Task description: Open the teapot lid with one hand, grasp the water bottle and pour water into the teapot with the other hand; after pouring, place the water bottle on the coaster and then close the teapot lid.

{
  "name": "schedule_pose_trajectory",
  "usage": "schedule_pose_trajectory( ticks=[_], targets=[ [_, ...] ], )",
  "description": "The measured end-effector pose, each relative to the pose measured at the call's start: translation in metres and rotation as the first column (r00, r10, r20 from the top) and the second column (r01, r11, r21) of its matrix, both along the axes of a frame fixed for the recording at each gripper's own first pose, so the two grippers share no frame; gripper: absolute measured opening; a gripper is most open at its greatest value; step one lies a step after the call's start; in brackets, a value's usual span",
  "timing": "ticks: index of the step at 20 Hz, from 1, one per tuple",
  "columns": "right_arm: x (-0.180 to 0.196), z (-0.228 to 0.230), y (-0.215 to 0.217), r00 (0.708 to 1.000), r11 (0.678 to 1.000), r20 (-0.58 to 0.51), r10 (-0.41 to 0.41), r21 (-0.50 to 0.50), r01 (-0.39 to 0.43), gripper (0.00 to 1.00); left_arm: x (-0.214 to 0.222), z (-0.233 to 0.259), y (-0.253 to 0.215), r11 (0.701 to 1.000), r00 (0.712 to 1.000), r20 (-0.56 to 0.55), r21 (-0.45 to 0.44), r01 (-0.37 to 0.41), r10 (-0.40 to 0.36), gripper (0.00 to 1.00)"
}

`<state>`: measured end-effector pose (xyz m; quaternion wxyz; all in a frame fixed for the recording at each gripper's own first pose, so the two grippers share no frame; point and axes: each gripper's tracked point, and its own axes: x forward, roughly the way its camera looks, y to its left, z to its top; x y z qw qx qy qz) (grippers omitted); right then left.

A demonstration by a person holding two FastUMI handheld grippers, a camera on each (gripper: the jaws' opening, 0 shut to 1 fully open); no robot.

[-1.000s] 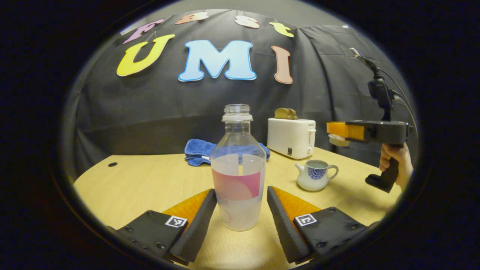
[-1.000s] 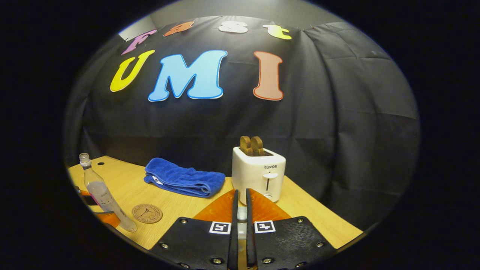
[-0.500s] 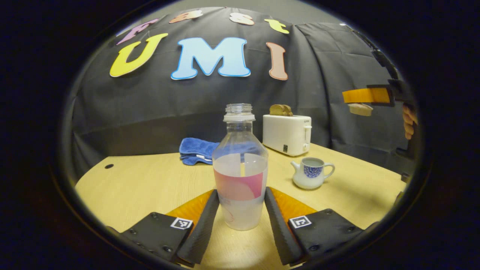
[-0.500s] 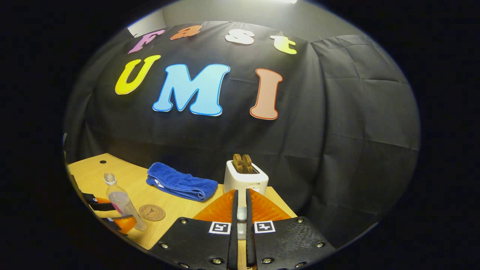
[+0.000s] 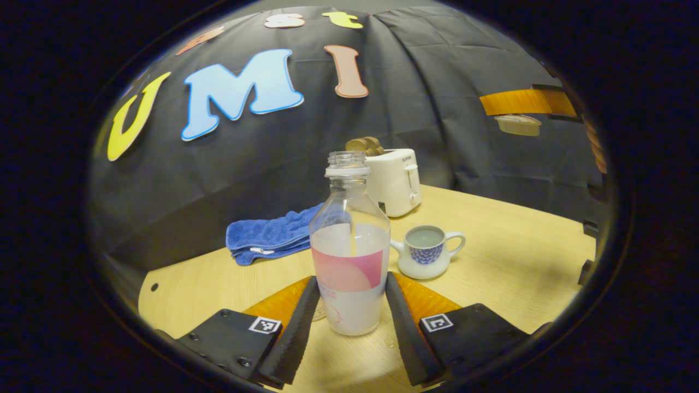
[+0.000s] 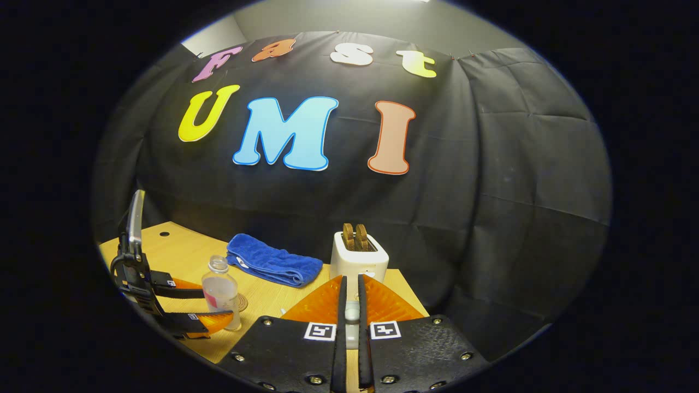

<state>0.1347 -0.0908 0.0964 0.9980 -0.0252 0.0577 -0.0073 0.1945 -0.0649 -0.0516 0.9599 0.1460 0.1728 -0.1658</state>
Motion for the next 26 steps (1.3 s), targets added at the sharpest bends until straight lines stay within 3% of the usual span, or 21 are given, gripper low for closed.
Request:
schedule_pose_trajectory(
  ticks=[4, 8, 12, 19, 26],
  targets=[
    [0.014, -0.011, -0.009, 0.999, 0.999, -0.011, 0.041, 0.034, -0.041, 0.08, 0.006, -0.001, -0.015, 0.975, 0.994, -0.064, 0.198, 0.1, -0.089, 0.8],
    [0.03, -0.022, -0.027, 0.999, 0.996, -0.013, 0.053, 0.078, -0.052, 0.08, 0.012, 0.008, -0.01, 0.907, 0.987, -0.098, 0.39, 0.158, -0.13, 0.8],
    [0.04, -0.035, -0.047, 0.999, 0.994, -0.022, 0.045, 0.105, -0.042, 0.08, 0.021, 0.01, 0.001, 0.838, 0.983, -0.116, 0.516, 0.18, -0.139, 0.81],
    [0.051, -0.06, -0.053, 0.996, 0.99, -0.04, 0.084, 0.113, -0.079, 0.08, 0.028, -0.011, 0.007, 0.672, 0.967, -0.207, 0.697, 0.252, -0.149, 0.77],
    [0.061, -0.082, -0.051, 0.989, 0.975, -0.054, 0.136, 0.183, -0.124, 0.08, 0.036, -0.016, 0.002, 0.439, 0.952, -0.251, 0.845, 0.304, -0.177, 0.77]
  ],
)
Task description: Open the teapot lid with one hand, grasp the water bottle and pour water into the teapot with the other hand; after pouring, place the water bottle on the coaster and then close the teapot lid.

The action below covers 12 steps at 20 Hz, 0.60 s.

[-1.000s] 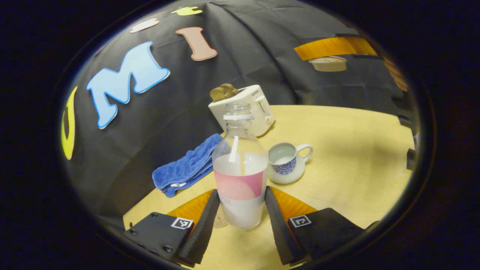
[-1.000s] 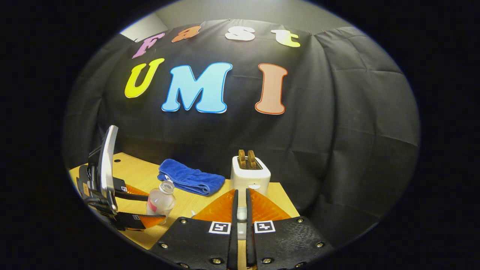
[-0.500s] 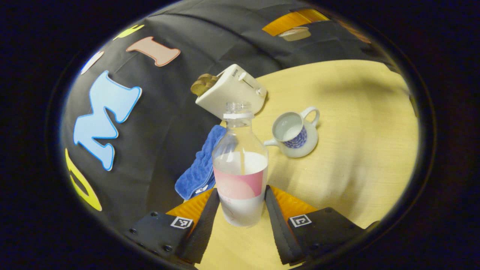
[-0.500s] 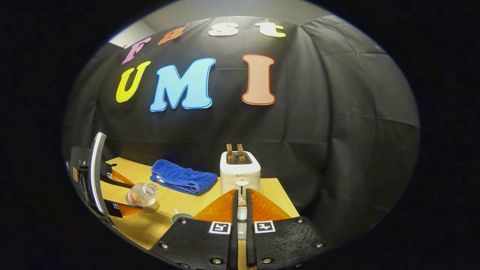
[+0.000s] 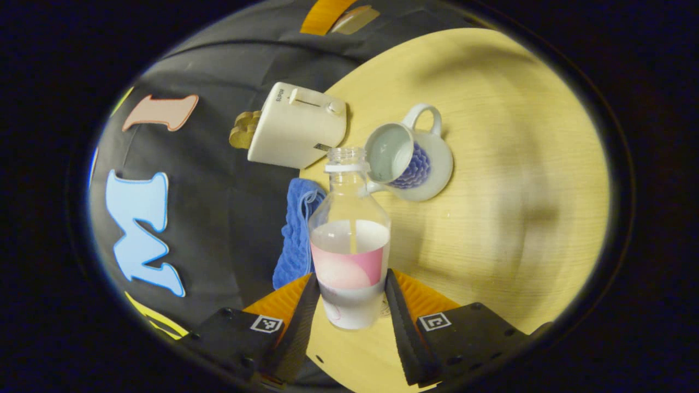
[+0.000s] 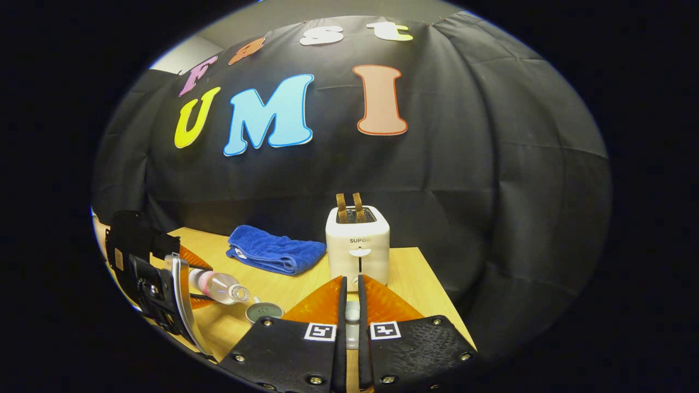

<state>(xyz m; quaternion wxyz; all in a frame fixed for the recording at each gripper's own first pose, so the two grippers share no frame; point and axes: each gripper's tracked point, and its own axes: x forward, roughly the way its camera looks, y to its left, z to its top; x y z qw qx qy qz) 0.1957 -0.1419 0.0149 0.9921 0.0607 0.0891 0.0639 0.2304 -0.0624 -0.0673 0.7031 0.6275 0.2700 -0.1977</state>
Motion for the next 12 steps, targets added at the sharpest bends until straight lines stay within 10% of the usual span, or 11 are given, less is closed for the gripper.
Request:
schedule_pose_trajectory(
  ticks=[12],
  targets=[
    [0.001, -0.004, 0.003, 0.999, 0.998, 0.032, 0.036, 0.042, -0.038, 0.08, 0.015, 0.017, -0.01, 0.936, 0.994, -0.027, 0.335, 0.109, -0.107, 0.77]
  ],
)
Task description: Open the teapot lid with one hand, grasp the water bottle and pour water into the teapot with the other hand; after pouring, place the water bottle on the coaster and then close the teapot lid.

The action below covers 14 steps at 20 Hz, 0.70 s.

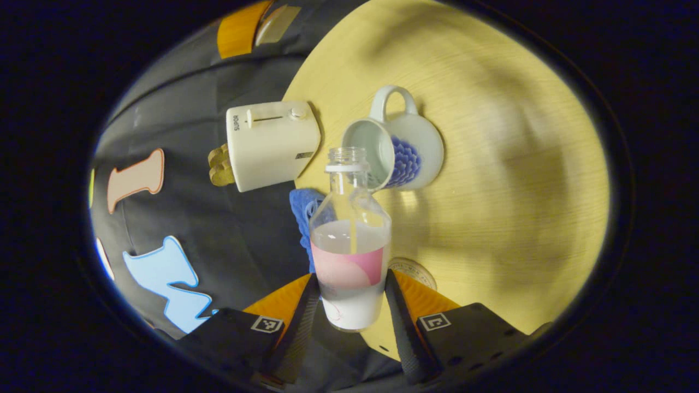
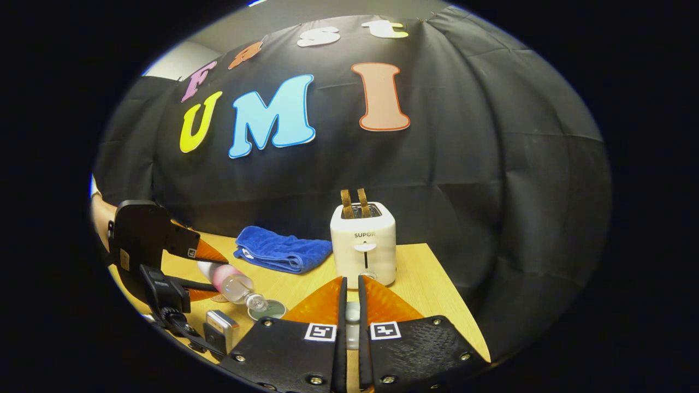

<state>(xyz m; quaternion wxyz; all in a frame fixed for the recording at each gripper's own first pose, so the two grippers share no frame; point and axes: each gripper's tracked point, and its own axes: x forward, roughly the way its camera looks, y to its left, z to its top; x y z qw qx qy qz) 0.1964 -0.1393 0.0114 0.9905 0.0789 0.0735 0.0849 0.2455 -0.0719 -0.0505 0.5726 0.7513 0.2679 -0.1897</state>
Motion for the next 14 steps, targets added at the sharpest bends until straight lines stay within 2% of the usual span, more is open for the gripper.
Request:
schedule_pose_trajectory(
  ticks=[9, 14],
  targets=[
    [0.001, -0.002, 0.001, 1.0, 1.0, 0.005, 0.002, 0.005, -0.002, 0.08, 0.002, 0.016, -0.008, 0.985, 0.998, -0.018, 0.16, 0.064, -0.062, 0.77],
    [0.001, -0.002, -0.001, 1.0, 1.0, 0.006, 0.002, 0.015, -0.002, 0.08, 0.007, 0.031, -0.006, 0.964, 0.996, -0.003, 0.25, 0.087, -0.089, 0.77]
  ],
)
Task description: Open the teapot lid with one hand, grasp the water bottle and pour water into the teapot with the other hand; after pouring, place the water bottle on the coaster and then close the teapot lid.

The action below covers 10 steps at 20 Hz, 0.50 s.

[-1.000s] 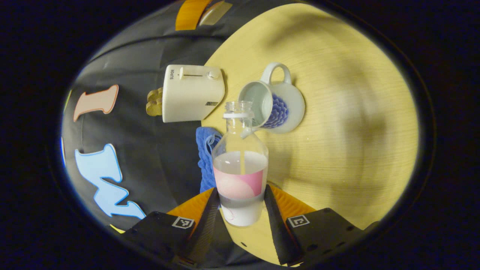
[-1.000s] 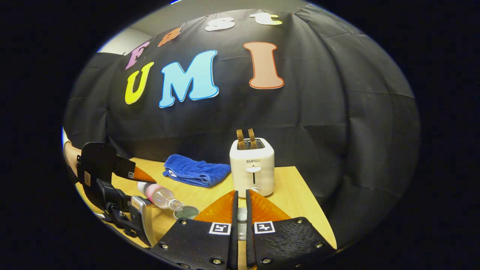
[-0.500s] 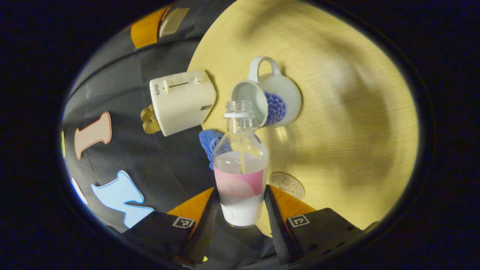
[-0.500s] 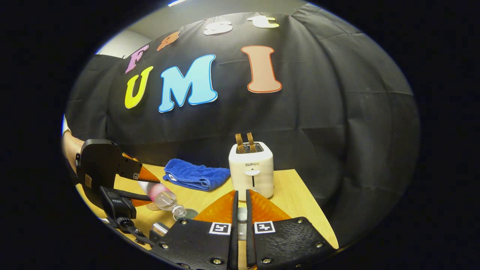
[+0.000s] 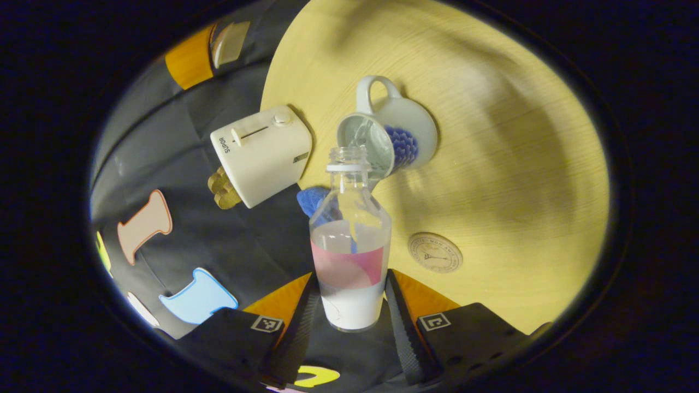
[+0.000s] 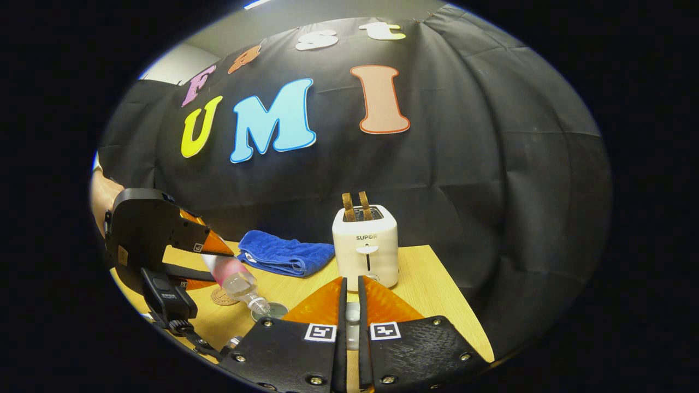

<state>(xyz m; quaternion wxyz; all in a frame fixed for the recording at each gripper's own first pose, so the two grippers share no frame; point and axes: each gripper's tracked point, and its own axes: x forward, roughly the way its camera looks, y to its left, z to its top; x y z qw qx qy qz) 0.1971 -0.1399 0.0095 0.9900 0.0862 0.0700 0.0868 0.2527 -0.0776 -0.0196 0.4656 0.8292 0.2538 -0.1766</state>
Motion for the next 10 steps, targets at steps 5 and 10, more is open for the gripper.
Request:
schedule_pose_trajectory(
  ticks=[5, 10],
  targets=[
    [-0.001, 0.003, -0.001, 1.0, 1.0, 0.006, 0.001, -0.001, -0.001, 0.08, 0.004, 0.01, -0.002, 0.997, 0.999, 0.014, 0.064, 0.03, -0.031, 0.77],
    [-0.001, 0.0, -0.001, 1.0, 1.0, -0.002, 0.0, -0.007, 0.0, 0.08, 0.006, 0.018, 0.001, 0.993, 0.999, 0.017, 0.112, 0.032, -0.035, 0.77]
  ],
)
